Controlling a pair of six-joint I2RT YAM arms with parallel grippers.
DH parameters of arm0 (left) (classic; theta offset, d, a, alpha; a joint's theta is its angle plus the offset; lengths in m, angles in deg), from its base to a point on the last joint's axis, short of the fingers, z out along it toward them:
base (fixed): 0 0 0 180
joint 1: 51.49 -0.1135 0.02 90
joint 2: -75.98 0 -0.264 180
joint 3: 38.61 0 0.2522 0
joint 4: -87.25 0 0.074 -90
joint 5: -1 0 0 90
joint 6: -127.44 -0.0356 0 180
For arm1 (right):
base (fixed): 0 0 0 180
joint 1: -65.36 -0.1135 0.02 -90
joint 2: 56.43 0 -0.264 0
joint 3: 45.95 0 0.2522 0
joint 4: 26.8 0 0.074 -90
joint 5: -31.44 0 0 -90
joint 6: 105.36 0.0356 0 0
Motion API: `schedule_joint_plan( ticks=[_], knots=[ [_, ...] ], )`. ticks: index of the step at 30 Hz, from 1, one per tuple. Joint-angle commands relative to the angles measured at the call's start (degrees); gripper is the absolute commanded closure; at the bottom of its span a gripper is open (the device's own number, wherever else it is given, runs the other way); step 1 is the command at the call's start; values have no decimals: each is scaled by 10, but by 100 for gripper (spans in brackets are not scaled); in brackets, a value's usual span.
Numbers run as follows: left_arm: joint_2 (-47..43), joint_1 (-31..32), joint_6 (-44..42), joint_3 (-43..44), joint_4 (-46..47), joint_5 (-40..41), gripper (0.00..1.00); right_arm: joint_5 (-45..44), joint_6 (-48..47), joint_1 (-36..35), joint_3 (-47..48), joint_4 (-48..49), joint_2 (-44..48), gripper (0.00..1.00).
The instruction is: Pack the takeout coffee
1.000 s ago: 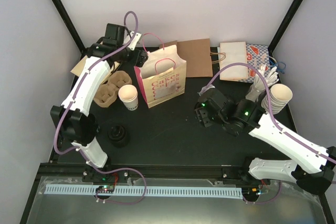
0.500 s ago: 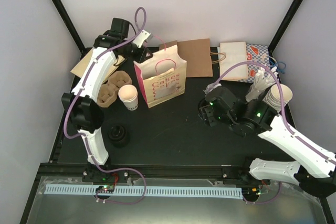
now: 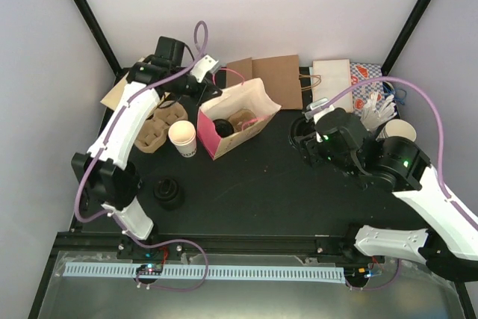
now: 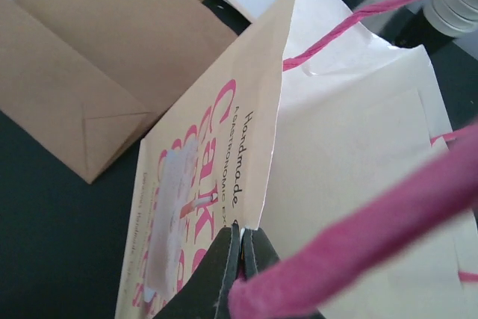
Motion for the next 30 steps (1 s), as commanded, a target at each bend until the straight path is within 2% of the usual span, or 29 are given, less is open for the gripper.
schedule_joint_plan(
  ticks=[1, 10, 24, 30],
  knots=[
    [-71, 35, -21, -44, 27, 21, 98, -23, -48, 3, 33, -6, 3, 30],
    [-162, 138, -21, -163, 114, 101, 98, -1, -70, 3, 44, 23, 31, 30],
    [-182, 202, -20, -186, 107, 159, 99, 156, -105, 3, -22, 102, 69, 32],
    [-201, 207, -21, -188, 111, 175, 98, 177, -110, 3, -29, 104, 66, 33]
  ],
)
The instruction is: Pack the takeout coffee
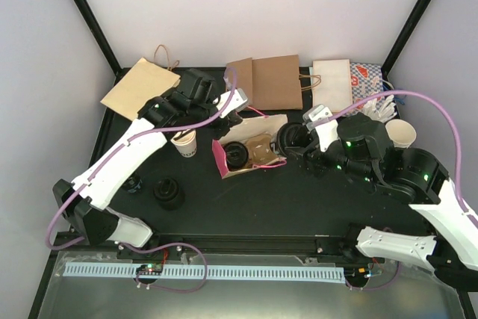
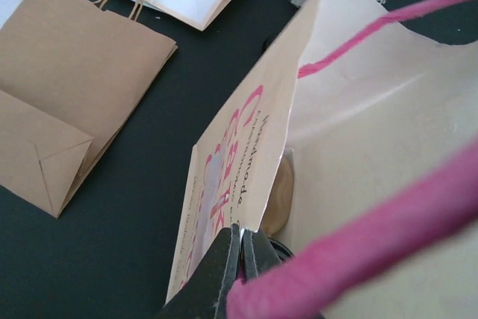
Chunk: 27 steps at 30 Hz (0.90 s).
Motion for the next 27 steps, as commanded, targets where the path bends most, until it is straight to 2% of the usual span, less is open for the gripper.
schedule_joint_plan(
  ticks=[1, 17, 27],
  knots=[
    [-31, 5, -9, 2, 19, 22, 98, 36, -14, 3, -6, 27, 5, 33],
    [-52, 10, -15, -12, 23, 32, 98, 75, -22, -3, -32, 43, -12, 36],
    [-65, 20, -7, -34, 31, 27, 99, 30, -22, -40, -68, 67, -31, 38]
  ],
)
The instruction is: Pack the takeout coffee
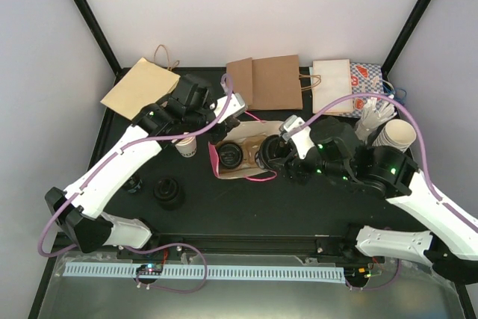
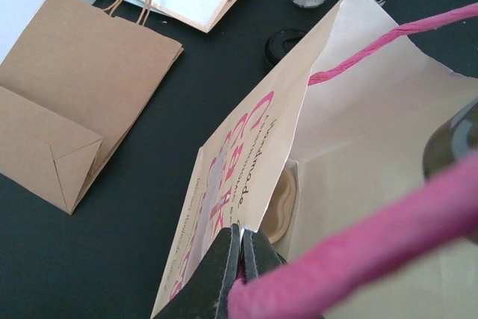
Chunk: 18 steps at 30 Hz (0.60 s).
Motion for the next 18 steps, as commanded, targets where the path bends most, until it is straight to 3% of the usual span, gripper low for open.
schedule_joint_plan(
  ticks=[1, 7, 18],
  knots=[
    [-23, 9, 1, -4, 21, -1, 98, -32, -10, -18, -14, 28, -7, 38],
    [-31, 22, 7, -23, 23, 0, 98, -77, -14, -64, -37, 27, -21, 39],
    [-45, 40, 24, -54, 37, 1, 98, -53, -14, -129, -93, 34, -5, 41]
  ],
)
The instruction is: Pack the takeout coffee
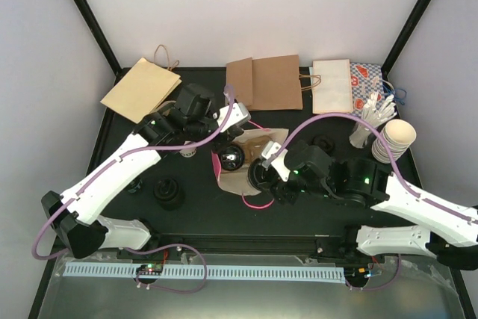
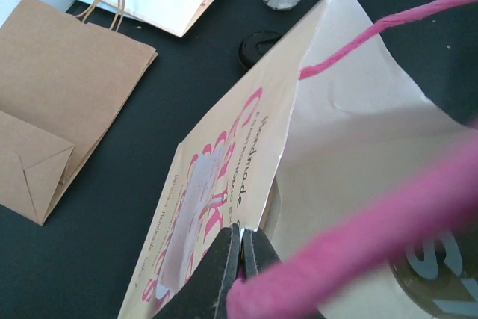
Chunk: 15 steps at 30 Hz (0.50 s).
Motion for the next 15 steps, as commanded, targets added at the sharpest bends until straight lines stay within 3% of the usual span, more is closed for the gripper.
schedule_joint_plan(
  ticks=[1, 15],
  knots=[
    [-24, 10, 12, -10, 15, 1, 98, 1, 1, -22, -21, 6, 14, 42],
    [-66, 40, 17, -54, 26, -7, 98, -94, -8, -22, -54, 57, 35, 44]
  ],
)
